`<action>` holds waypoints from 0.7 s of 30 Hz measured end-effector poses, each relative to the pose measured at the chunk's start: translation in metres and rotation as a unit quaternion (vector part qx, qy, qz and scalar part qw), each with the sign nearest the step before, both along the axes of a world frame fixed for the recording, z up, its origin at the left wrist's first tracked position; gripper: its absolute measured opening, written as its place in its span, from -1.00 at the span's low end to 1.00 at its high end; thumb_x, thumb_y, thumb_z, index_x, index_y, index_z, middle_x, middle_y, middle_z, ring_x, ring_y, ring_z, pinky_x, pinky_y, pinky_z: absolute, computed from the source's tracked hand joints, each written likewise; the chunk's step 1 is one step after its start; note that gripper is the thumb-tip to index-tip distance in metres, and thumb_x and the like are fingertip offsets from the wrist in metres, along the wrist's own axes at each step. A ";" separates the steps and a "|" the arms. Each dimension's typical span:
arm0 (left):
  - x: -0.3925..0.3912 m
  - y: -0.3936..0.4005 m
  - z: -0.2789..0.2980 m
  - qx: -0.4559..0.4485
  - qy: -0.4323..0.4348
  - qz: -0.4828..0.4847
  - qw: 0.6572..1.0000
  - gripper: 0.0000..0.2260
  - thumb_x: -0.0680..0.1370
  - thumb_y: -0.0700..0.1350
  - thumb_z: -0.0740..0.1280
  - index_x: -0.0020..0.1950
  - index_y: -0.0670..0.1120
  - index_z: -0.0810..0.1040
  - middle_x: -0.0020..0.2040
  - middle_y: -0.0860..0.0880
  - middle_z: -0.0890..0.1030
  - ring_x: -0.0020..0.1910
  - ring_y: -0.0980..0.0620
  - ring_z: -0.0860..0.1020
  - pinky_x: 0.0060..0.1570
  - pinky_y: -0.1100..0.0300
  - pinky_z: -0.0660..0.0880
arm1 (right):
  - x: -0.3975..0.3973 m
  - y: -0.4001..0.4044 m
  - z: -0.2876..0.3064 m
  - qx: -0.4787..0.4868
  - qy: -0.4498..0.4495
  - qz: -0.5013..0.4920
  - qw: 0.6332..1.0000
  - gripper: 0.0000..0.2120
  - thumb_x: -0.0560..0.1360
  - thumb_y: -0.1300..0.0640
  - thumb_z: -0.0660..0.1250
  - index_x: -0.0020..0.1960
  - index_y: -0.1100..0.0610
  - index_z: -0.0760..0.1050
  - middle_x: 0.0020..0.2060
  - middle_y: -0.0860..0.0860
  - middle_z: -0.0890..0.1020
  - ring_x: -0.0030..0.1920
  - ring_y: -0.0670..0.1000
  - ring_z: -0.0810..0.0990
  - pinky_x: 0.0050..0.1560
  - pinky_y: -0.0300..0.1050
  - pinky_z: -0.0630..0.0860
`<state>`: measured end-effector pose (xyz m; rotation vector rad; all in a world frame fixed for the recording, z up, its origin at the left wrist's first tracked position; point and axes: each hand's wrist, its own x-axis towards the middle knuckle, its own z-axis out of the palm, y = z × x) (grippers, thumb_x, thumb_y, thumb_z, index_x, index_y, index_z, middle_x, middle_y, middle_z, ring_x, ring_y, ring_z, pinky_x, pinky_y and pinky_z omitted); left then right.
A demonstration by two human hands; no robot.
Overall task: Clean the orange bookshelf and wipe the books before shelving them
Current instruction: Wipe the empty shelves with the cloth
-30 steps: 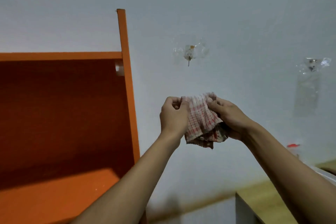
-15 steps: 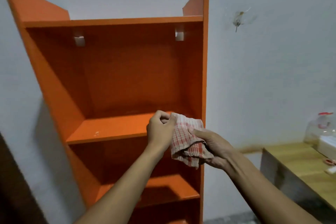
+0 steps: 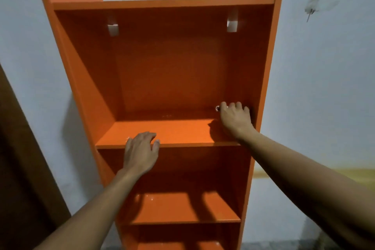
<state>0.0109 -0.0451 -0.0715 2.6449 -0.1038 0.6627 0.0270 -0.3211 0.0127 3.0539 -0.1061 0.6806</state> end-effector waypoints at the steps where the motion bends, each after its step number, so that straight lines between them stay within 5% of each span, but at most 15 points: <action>1: 0.003 0.003 -0.006 0.015 -0.001 0.005 1.000 -0.62 0.63 0.08 0.16 0.39 0.00 0.50 0.41 -0.02 0.50 0.45 -0.01 0.37 0.46 -0.06 0.16 | 0.009 -0.001 -0.011 0.028 0.032 -0.003 0.999 -0.74 0.66 0.10 0.09 0.30 0.16 0.37 0.18 0.19 0.59 0.20 0.23 0.55 0.11 0.13 0.47; 3: 0.009 0.008 -0.015 0.018 -0.007 0.002 1.000 -0.56 0.62 0.15 0.08 0.41 0.04 0.49 0.45 -0.02 0.46 0.49 -0.01 0.33 0.49 -0.06 0.11 | 0.022 -0.004 -0.031 0.121 0.075 -0.011 0.990 -0.77 0.63 0.09 0.14 0.25 0.13 0.37 0.11 0.16 0.62 0.10 0.23 0.60 0.01 0.10 0.52; 6: 0.011 0.009 -0.023 0.021 -0.036 -0.001 0.999 -0.51 0.58 0.17 0.04 0.40 0.04 0.51 0.44 -0.02 0.47 0.49 -0.03 0.35 0.48 -0.07 0.10 | 0.027 -0.002 -0.040 0.198 0.092 -0.027 0.976 -0.64 0.63 -0.09 0.04 0.27 0.10 0.36 0.14 0.16 0.60 0.10 0.24 0.59 0.13 0.20 0.53; 9: 0.009 0.009 -0.025 0.022 -0.054 -0.009 0.998 -0.51 0.58 0.16 0.05 0.38 0.03 0.53 0.44 -0.03 0.48 0.48 -0.03 0.36 0.48 -0.08 0.09 | 0.022 0.005 -0.040 0.181 0.119 -0.036 0.976 -0.40 0.60 -0.29 -0.08 0.41 0.08 0.34 0.30 0.17 0.52 0.27 0.26 0.50 0.23 0.21 0.40; 13: 0.005 0.014 -0.022 0.018 -0.038 -0.043 0.998 -0.48 0.58 0.18 0.03 0.43 0.03 0.49 0.48 -0.02 0.43 0.51 -0.01 0.31 0.50 -0.06 0.03 | 0.015 0.015 -0.046 0.112 0.108 0.002 0.988 -0.37 0.58 -0.32 -0.05 0.40 0.08 0.39 0.34 0.18 0.49 0.32 0.22 0.46 0.28 0.17 0.37; 17: 0.006 0.019 -0.022 0.012 -0.040 -0.064 0.997 -0.49 0.57 0.16 0.03 0.43 0.03 0.48 0.48 0.00 0.43 0.51 0.01 0.30 0.50 -0.01 0.00 | 0.000 0.037 -0.062 0.082 0.038 0.071 0.993 -0.50 0.59 -0.30 0.04 0.24 0.01 0.50 0.21 0.08 0.57 0.25 0.16 0.51 0.19 0.09 0.39; 21: 0.004 0.023 -0.018 -0.043 -0.049 -0.090 0.994 -0.54 0.56 0.10 0.07 0.33 0.01 0.57 0.40 -0.01 0.52 0.46 0.00 0.39 0.46 -0.01 0.09 | -0.024 0.067 -0.092 0.091 -0.094 0.181 0.975 -0.72 0.60 -0.03 0.17 0.21 -0.02 0.55 0.12 -0.03 0.65 0.18 0.11 0.58 0.06 0.06 0.36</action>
